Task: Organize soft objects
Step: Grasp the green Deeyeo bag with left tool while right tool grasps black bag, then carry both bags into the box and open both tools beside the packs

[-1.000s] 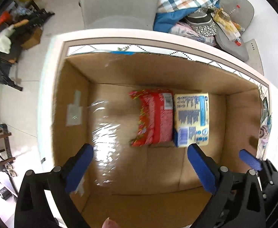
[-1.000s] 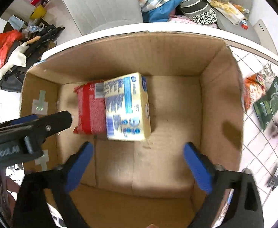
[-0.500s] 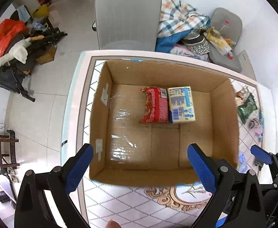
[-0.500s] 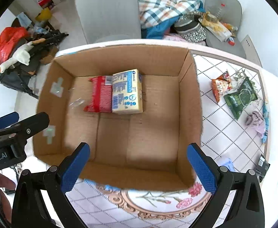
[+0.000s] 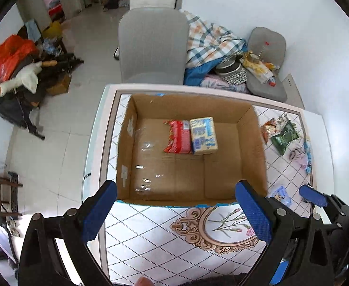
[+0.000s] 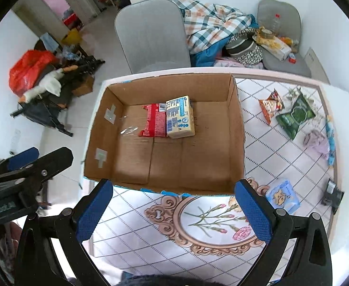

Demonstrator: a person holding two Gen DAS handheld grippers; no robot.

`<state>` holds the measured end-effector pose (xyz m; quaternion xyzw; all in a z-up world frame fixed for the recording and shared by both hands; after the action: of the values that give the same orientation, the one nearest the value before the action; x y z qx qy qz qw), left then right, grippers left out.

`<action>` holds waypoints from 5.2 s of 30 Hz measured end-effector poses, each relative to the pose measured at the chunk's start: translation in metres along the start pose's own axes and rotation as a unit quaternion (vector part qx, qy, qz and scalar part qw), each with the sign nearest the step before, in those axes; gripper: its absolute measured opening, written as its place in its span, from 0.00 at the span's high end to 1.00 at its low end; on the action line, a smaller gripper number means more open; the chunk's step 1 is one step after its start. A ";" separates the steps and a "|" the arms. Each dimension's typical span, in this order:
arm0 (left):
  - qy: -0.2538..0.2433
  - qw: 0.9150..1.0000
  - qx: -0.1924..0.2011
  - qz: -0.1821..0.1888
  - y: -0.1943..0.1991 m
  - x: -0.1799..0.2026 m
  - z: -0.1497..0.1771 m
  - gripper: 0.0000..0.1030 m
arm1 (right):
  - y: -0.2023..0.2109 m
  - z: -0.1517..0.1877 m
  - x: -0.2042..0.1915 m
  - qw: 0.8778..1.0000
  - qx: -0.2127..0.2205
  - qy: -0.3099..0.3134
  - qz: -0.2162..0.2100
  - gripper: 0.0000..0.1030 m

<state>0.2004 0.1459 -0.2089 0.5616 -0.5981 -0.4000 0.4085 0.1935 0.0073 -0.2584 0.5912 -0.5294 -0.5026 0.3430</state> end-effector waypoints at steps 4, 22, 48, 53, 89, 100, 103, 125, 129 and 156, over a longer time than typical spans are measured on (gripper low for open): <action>-0.046 0.999 0.010 -0.008 0.003 0.054 -0.015 0.01 | 0.014 -0.002 0.053 0.996 0.009 -0.081 -0.022 0.00; -0.243 0.963 -0.113 0.016 -0.203 0.352 -0.093 0.01 | -0.025 0.086 0.517 0.807 0.008 -0.590 -0.003 0.00; -0.324 0.912 -0.250 0.009 -0.362 0.424 -0.084 0.42 | -0.108 0.094 0.577 0.763 -0.080 -0.631 0.117 0.36; -0.315 0.921 -0.229 0.015 -0.352 0.424 -0.087 0.64 | -0.111 0.084 0.563 0.791 -0.087 -0.590 0.134 0.41; -0.045 0.991 -0.048 0.117 -0.069 0.142 -0.042 0.70 | 0.007 -0.049 0.182 0.989 -0.001 -0.149 0.012 0.47; 0.047 0.995 -0.076 0.052 -0.113 -0.011 -0.041 0.70 | -0.081 -0.087 0.051 0.998 -0.050 -0.019 0.034 0.47; 0.063 0.992 -0.099 0.044 -0.141 -0.033 -0.040 0.70 | -0.116 -0.095 0.040 0.996 -0.068 0.001 0.063 0.47; 0.034 0.974 -0.222 -0.016 -0.266 -0.076 -0.029 0.69 | -0.239 -0.103 0.045 0.968 -0.151 0.069 0.185 0.47; 0.033 0.973 -0.228 -0.020 -0.264 -0.078 -0.030 0.66 | -0.240 -0.105 0.040 0.967 -0.150 0.087 0.187 0.45; 0.031 0.994 -0.100 -0.030 -0.138 -0.056 -0.024 0.03 | -0.139 -0.065 0.015 0.988 -0.088 0.047 0.118 0.00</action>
<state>0.2728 0.1944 -0.3318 0.5482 -0.5250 -0.4520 0.4686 0.2941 0.0130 -0.3750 0.5154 -0.5322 -0.4749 0.4750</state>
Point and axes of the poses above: each gripper's, at about its wrist camera, not at the fingertips, and y roughly against the way its jaws point, x to its right, z to its underside, the point moved 9 cm from there along -y, roughly the way its jaws point, and after that the axes turned 7 degrees about -y, right-handed, at the moved point
